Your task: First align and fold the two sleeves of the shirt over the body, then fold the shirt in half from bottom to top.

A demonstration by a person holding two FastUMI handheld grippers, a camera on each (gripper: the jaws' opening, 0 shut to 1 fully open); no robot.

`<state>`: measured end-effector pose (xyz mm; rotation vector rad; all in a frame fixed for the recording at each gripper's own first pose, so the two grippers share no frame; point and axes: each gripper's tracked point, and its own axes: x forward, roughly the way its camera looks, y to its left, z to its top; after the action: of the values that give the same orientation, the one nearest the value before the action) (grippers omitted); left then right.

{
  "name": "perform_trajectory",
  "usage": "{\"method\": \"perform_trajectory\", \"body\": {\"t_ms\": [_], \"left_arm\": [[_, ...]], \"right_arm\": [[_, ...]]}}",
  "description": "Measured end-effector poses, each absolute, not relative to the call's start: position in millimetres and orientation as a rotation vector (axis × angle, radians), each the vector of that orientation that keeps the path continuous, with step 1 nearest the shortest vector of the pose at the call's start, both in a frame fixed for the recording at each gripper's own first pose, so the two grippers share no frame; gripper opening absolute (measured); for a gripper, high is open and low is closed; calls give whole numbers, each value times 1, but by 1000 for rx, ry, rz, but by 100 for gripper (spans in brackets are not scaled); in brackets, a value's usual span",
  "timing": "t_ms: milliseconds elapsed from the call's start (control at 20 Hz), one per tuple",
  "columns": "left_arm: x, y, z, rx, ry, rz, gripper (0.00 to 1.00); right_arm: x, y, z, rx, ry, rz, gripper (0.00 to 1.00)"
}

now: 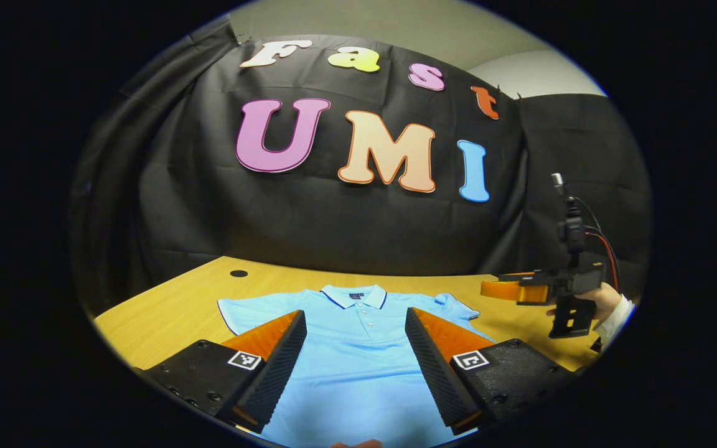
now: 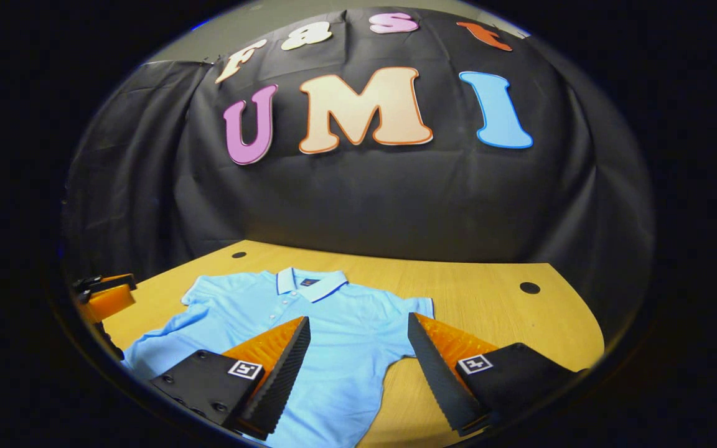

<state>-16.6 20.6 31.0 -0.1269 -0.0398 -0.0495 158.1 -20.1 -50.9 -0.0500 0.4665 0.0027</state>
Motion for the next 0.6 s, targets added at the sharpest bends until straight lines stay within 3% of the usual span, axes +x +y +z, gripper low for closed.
{"method": "perform_trajectory", "body": {"t_ms": [200,600], "left_arm": [[-15,22,27,-165,-23,-52,95],[-8,21,15,-205,20,-72,95]], "right_arm": [[200,-63,-91,-38,586,-87,95],[224,-99,-162,-28,731,-187,98]]}}
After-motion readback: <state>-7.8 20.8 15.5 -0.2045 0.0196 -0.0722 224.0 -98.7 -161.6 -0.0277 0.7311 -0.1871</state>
